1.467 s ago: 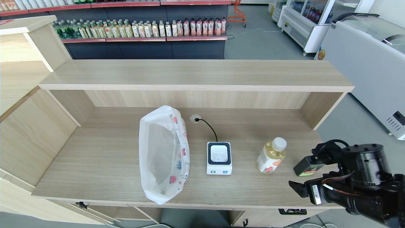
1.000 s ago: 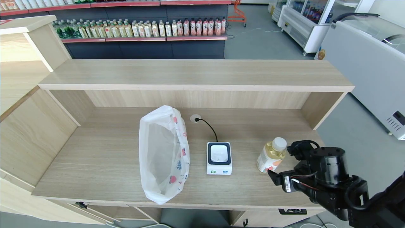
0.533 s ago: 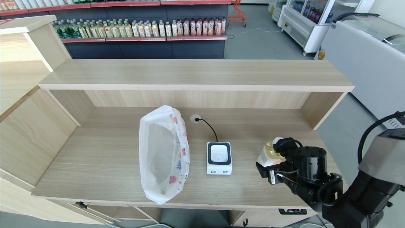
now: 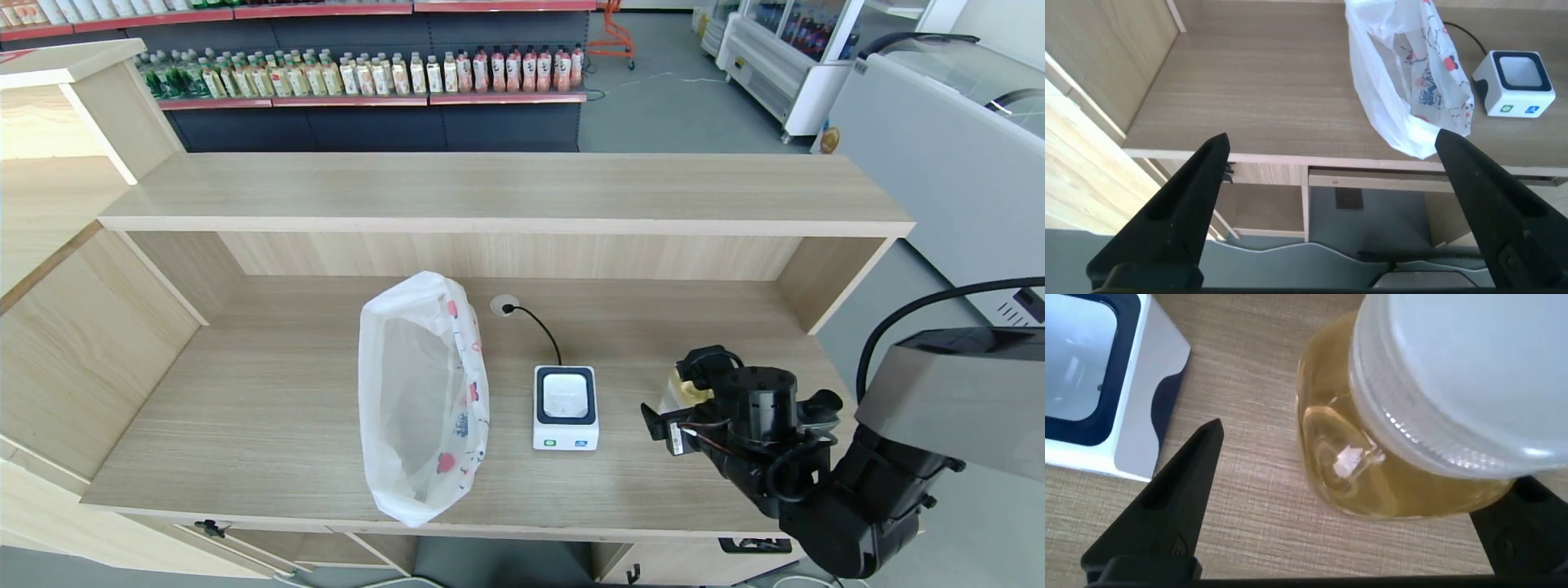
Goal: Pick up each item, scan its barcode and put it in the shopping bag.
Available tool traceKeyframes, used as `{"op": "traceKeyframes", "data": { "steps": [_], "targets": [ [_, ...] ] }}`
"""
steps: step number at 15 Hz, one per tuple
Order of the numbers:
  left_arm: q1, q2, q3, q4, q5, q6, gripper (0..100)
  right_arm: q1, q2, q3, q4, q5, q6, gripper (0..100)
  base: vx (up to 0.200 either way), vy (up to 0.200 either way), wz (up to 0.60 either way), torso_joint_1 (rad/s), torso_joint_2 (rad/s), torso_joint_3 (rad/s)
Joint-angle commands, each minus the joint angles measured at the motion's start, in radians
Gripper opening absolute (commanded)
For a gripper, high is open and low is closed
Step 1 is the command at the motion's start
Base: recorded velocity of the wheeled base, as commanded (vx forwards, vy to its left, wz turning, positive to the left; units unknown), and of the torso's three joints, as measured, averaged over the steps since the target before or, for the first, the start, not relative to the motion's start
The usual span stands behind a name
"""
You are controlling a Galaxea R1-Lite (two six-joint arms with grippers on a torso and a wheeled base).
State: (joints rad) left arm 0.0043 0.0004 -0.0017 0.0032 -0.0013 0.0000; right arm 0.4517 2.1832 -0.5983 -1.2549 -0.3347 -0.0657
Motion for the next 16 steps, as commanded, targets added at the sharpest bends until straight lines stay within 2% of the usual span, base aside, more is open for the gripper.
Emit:
{"op": "traceKeyframes", "data": {
  "steps": [1,6,9,10,16],
  "targets": [
    [0.0,0.0,0.0,0.0,0.0,0.0,100,0.001,0.029,-0.026,-0.001,0.0,0.0,100,0.0,0.0,0.0,0.0,0.0,0.0],
    [0.0,0.0,0.0,0.0,0.0,0.0,100,-0.028,0.055,-0.092,0.002,0.013,-0.019,100,0.0,0.0,0.0,0.0,0.0,0.0],
    [0.0,0.0,0.0,0.0,0.0,0.0,100,-0.039,0.084,-0.117,0.002,0.062,-0.022,100,0.0,0.0,0.0,0.0,0.0,0.0],
    [0.0,0.0,0.0,0.0,0.0,0.0,100,-0.039,0.093,-0.127,0.002,0.06,-0.023,0,0.0,0.0,0.0,0.0,0.0,0.0],
    [0.0,0.0,0.0,0.0,0.0,0.0,100,-0.036,0.096,-0.186,0.012,0.066,-0.045,0,0.0,0.0,0.0,0.0,0.0,0.0]
  ]
}}
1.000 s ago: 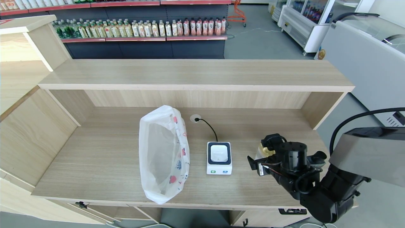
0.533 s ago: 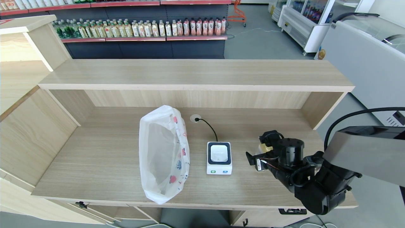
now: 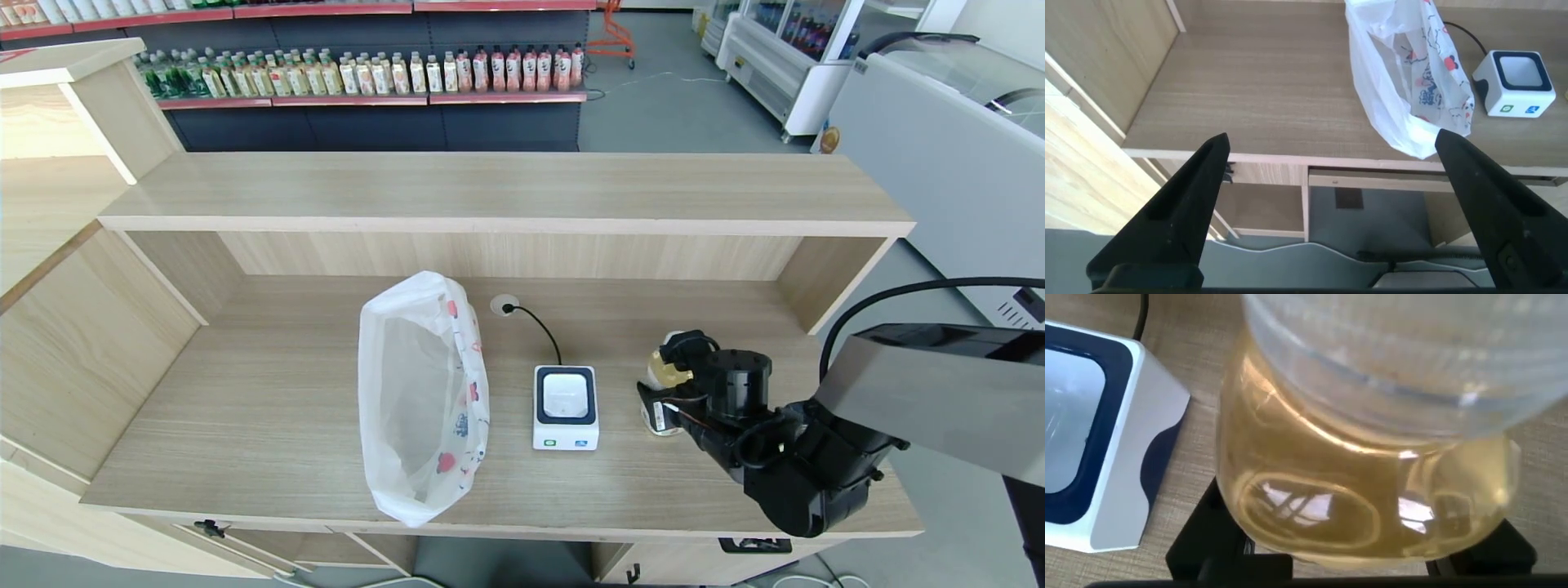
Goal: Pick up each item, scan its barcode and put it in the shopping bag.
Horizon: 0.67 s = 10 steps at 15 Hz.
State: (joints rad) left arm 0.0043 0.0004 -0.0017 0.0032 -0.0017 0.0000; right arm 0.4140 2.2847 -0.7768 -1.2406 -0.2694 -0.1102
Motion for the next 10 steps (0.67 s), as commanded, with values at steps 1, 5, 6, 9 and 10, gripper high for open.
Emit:
{"op": "traceKeyframes", "data": {
  "steps": [1,5,6,9,10],
  "targets": [
    [0.0,0.0,0.0,0.0,0.0,0.0,100,0.002,-0.004,-0.009,-0.002,-0.001,-0.003,0,0.0,0.0,0.0,0.0,0.0,0.0],
    [0.0,0.0,0.0,0.0,0.0,0.0,100,0.012,-0.063,0.062,0.001,0.012,0.011,0,0.0,0.0,0.0,0.0,0.0,0.0],
    [0.0,0.0,0.0,0.0,0.0,0.0,100,0.002,-0.096,0.093,0.001,0.055,0.046,0,0.0,0.0,0.0,0.0,0.0,0.0],
    [0.0,0.0,0.0,0.0,0.0,0.0,100,-0.052,-0.286,0.116,0.133,0.251,0.169,0,0.0,0.0,0.0,0.0,0.0,0.0],
    [0.0,0.0,0.0,0.0,0.0,0.0,100,-0.061,-0.392,0.123,0.257,0.351,0.23,0,0.0,0.0,0.0,0.0,0.0,0.0]
  ]
}}
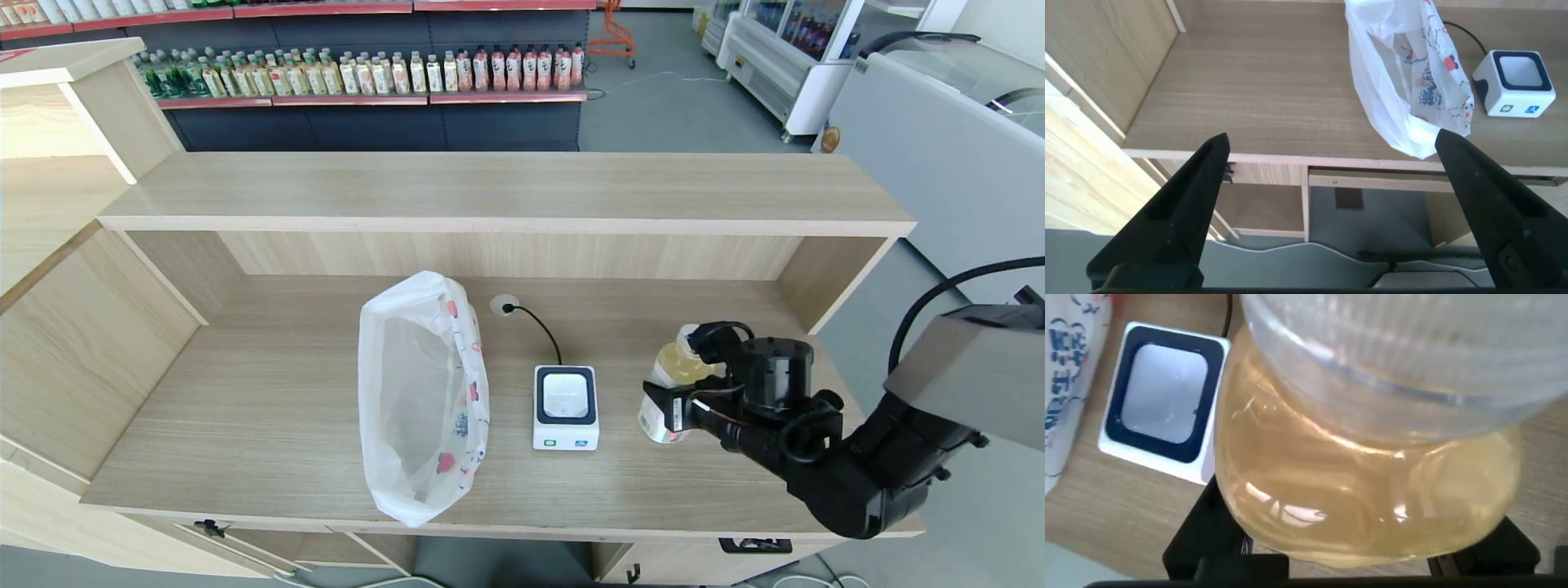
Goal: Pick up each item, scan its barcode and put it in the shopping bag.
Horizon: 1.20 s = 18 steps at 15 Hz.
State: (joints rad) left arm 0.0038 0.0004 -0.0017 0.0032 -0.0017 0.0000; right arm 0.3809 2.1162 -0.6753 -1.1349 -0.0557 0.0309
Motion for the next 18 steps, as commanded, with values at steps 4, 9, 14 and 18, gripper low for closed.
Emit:
{"op": "traceKeyframes", "data": {
  "steps": [4,9,14,18],
  "targets": [
    [0.001,0.0,0.0,0.0,0.0,0.0,100,-0.028,-0.418,0.138,0.231,0.533,0.129,0,0.0,0.0,0.0,0.0,0.0,0.0],
    [0.001,0.0,0.0,0.0,0.0,0.0,100,0.119,-0.487,0.246,0.168,0.651,0.135,0,0.0,0.0,0.0,0.0,0.0,0.0],
    [0.001,0.0,0.0,0.0,0.0,0.0,100,0.194,-0.501,0.217,0.132,0.68,0.193,0,0.0,0.0,0.0,0.0,0.0,0.0],
    [0.001,0.0,0.0,0.0,0.0,0.0,100,0.224,-0.527,0.22,0.135,0.68,0.238,0,0.0,0.0,0.0,0.0,0.0,0.0]
  ]
}}
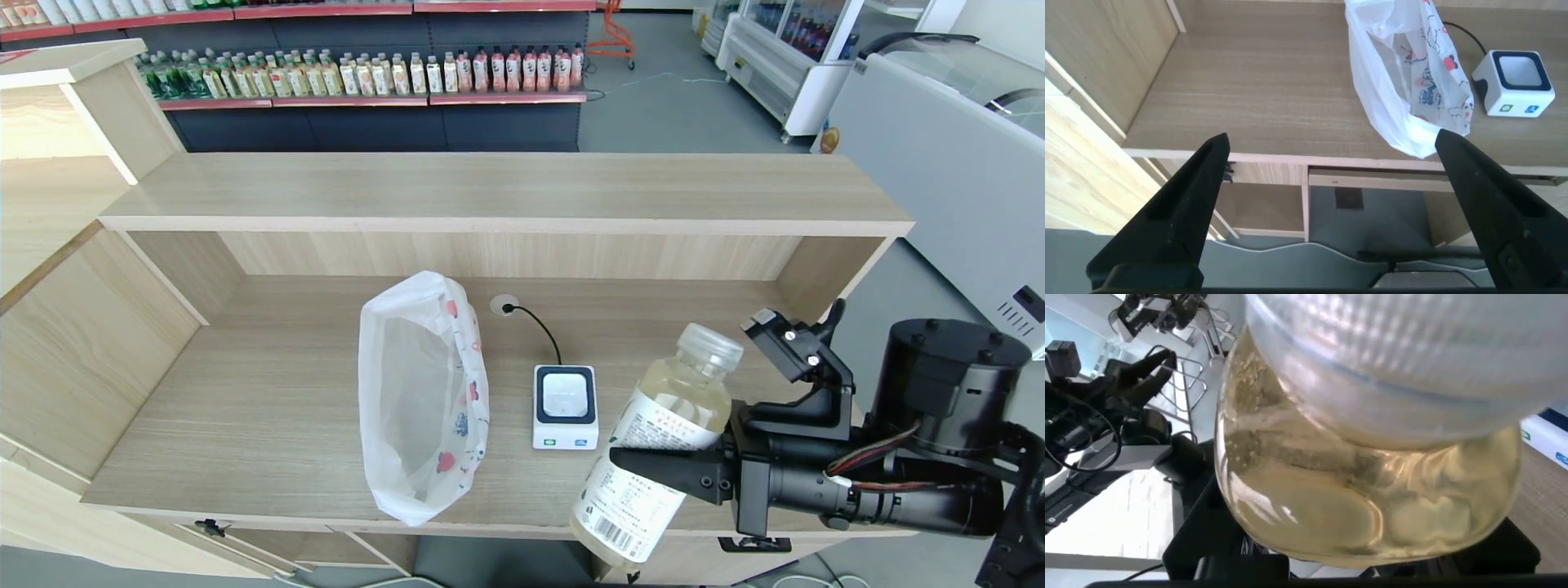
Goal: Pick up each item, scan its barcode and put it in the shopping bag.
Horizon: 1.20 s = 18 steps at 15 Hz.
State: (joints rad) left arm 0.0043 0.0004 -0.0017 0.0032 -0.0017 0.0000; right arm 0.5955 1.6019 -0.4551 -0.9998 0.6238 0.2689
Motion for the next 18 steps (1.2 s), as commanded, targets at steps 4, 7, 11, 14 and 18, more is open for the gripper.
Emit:
{"op": "traceKeyframes", "data": {
  "steps": [4,7,11,14,18],
  "targets": [
    [0.0,0.0,0.0,0.0,0.0,0.0,100,0.013,-0.014,0.001,0.004,0.001,0.021,0,0.0,0.0,0.0,0.0,0.0,0.0],
    [0.0,0.0,0.0,0.0,0.0,0.0,100,0.015,-0.007,0.007,0.004,-0.003,0.018,0,0.0,0.0,0.0,0.0,0.0,0.0],
    [0.0,0.0,0.0,0.0,0.0,0.0,100,0.015,-0.004,0.013,-0.002,-0.006,0.018,0,0.0,0.0,0.0,0.0,0.0,0.0],
    [0.0,0.0,0.0,0.0,0.0,0.0,100,0.015,-0.013,0.013,0.001,-0.007,0.018,0,0.0,0.0,0.0,0.0,0.0,0.0],
    [0.0,0.0,0.0,0.0,0.0,0.0,100,0.013,-0.022,0.012,-0.002,-0.007,0.018,0,0.0,0.0,0.0,0.0,0.0,0.0]
  ]
}}
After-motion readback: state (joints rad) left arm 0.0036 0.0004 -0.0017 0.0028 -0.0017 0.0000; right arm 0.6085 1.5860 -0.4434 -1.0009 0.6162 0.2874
